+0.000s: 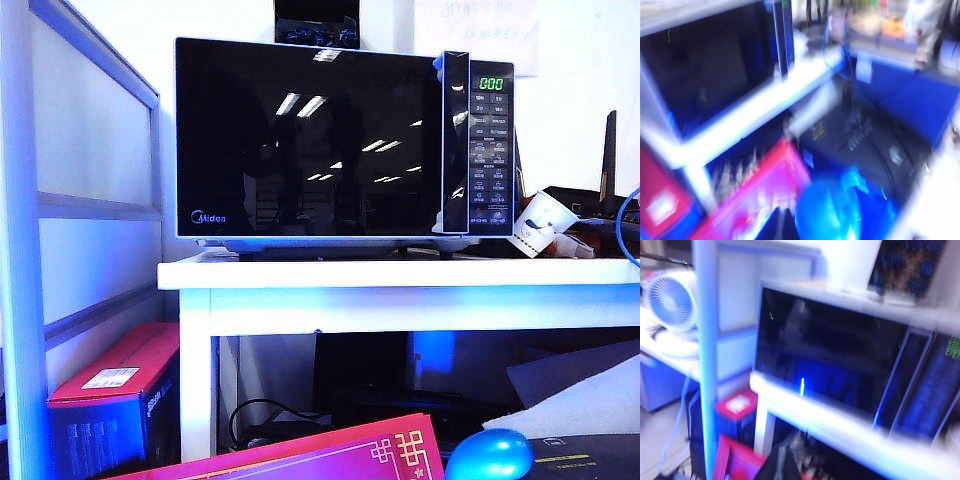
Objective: Open the microwave door, place the orange inside the microwave, then close the microwave door.
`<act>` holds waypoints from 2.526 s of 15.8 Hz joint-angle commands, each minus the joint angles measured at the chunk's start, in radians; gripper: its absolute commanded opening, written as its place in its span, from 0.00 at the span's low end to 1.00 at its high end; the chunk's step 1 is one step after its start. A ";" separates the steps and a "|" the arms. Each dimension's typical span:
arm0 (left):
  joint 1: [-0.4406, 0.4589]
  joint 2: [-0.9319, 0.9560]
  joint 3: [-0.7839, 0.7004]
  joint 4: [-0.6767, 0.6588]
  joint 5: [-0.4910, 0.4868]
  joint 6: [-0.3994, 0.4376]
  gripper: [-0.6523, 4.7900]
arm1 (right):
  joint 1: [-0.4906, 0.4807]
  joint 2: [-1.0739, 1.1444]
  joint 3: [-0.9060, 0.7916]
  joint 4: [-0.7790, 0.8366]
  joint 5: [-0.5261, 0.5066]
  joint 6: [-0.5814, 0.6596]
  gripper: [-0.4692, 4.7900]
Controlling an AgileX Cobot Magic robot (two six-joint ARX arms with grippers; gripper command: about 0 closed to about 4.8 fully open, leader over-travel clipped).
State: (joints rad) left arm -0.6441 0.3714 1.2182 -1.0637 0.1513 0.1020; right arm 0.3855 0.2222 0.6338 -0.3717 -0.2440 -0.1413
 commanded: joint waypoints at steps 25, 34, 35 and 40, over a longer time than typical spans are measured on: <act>0.000 -0.097 -1.156 1.001 -0.018 -0.013 0.11 | 0.001 -0.164 -0.586 0.068 0.193 0.197 0.09; 0.322 -0.372 -1.212 0.962 -0.027 -0.005 0.11 | 0.000 -0.165 -0.586 0.067 0.196 0.197 0.09; 0.322 -0.371 -1.212 0.959 -0.027 -0.005 0.11 | 0.000 -0.165 -0.586 0.068 0.195 0.197 0.09; 0.321 -0.371 -1.212 0.959 -0.027 -0.005 0.11 | 0.000 -0.165 -0.586 0.068 0.198 0.197 0.09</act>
State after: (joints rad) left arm -0.3237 0.0032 0.0078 -0.1123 0.1211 0.0937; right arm 0.3859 0.0574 0.0525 -0.2996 -0.0483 0.0536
